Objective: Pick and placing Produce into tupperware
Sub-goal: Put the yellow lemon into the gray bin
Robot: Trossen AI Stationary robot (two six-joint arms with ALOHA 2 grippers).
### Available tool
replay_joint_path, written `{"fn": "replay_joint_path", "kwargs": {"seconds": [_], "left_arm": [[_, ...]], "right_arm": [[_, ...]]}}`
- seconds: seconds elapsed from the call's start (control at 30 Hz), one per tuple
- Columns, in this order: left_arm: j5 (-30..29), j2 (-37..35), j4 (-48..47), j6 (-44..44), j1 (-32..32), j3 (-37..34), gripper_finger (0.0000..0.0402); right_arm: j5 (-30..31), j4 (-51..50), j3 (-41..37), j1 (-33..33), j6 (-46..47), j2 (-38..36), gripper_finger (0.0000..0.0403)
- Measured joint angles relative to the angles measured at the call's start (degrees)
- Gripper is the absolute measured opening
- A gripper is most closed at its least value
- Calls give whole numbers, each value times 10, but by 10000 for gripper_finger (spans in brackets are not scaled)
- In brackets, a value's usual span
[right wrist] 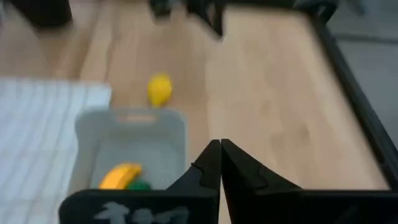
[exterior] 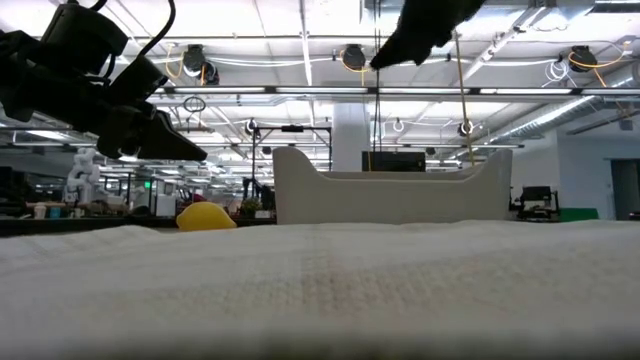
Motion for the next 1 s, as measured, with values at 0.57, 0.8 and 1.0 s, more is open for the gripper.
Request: {"fn": "replay_joint_path", "kwargs": {"seconds": [0.57, 0.8, 1.0], "left_arm": [[-4, 0, -7, 3, 0, 0, 26], [-4, 0, -7, -2, 0, 0, 26], [-4, 0, -7, -7, 0, 0, 26]], "right_arm": [[-25, 170, -280, -60, 11, -313, 0], [-57, 223, -377, -97, 16, -405, 0], [-99, 326, -458, -115, 78, -456, 0]]}}
